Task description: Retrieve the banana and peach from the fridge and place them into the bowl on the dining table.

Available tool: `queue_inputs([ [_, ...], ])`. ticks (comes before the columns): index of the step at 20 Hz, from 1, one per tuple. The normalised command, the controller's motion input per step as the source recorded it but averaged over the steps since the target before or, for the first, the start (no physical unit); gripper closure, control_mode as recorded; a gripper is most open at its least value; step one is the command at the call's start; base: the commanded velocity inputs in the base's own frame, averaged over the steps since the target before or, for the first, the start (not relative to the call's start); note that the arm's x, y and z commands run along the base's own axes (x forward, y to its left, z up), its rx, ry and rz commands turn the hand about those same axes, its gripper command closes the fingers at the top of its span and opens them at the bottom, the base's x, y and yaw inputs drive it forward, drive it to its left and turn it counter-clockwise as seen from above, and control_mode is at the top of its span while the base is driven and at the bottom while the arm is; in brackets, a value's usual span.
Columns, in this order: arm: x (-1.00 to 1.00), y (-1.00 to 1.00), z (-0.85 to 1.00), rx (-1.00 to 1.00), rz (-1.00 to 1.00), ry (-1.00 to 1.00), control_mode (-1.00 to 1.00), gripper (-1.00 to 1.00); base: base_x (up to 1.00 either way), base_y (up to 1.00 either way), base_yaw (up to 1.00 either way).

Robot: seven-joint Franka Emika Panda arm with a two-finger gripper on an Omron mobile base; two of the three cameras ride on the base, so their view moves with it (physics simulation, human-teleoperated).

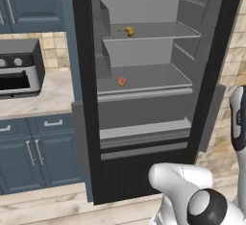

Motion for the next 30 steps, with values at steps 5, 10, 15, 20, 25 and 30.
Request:
queue_inputs([
  [5,-0.08,0.91,0.34,-0.17,0.0,0.01,-1.0,-1.0,0.0,0.0,0.0],
  [10,0.01,0.72,0.32,-0.24,0.0,0.21,-1.0,-1.0,0.0,0.0,0.0],
  [15,0.0,0.62,-0.05,-0.39,0.0,0.16,-1.0,-1.0,0.0,0.0,0.0],
  [20,0.18,0.23,-0.01,-0.29,0.01,0.16,-1.0,-1.0,0.0,0.0,0.0],
  [25,0.4,0.24,-0.09,-0.25,0.2,0.27,-1.0,-1.0,0.0,0.0,0.0],
  [30,0.67,0.43,-0.35,-0.22,0.28,0.22,-1.0,-1.0,0.0,0.0,0.0],
])
